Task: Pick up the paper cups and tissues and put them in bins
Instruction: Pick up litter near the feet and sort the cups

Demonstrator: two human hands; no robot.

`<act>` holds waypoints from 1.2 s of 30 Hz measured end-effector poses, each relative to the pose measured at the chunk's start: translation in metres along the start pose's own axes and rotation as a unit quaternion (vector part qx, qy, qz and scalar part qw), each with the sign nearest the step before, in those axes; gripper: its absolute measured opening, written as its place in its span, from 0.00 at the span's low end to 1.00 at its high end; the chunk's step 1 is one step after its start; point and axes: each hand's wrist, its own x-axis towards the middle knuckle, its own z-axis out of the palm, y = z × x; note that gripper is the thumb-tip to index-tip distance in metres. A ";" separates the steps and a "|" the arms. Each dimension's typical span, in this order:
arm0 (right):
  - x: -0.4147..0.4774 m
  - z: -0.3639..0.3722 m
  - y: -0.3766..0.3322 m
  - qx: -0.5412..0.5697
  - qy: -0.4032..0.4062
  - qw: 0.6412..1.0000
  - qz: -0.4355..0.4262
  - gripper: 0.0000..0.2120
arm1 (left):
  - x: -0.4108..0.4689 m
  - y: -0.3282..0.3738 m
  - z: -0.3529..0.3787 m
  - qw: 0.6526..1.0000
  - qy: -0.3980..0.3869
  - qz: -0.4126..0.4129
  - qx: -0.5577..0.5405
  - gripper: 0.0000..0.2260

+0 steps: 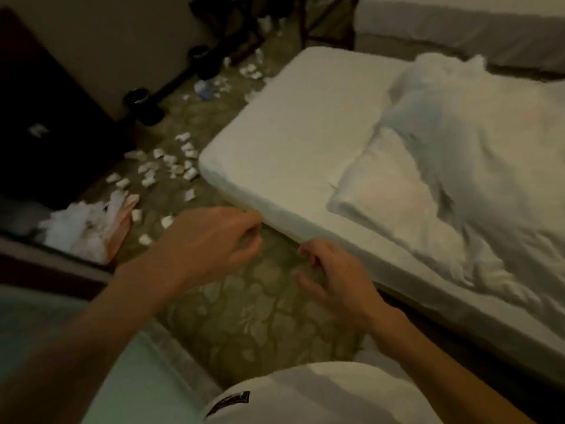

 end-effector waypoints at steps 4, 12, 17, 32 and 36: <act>0.070 0.042 -0.017 -0.008 -0.099 0.994 -0.036 0.16 | -0.044 -0.060 0.041 0.980 0.021 -0.170 -0.104 0.05; 0.223 0.130 -0.035 -0.002 -0.262 0.960 -0.098 0.12 | -0.062 -0.164 0.101 0.885 -0.059 -0.431 -0.162 0.09; 0.311 0.183 -0.057 0.005 -0.340 0.934 -0.109 0.11 | -0.058 -0.222 0.122 0.837 -0.033 -0.517 -0.175 0.09; 0.527 0.393 -0.086 -0.071 -0.439 0.896 -0.011 0.09 | -0.078 -0.470 0.300 0.649 -0.042 -0.641 -0.407 0.10; 0.582 0.470 -0.095 -0.095 -0.458 0.879 0.090 0.11 | -0.083 -0.569 0.366 0.602 -0.057 -0.634 -0.482 0.08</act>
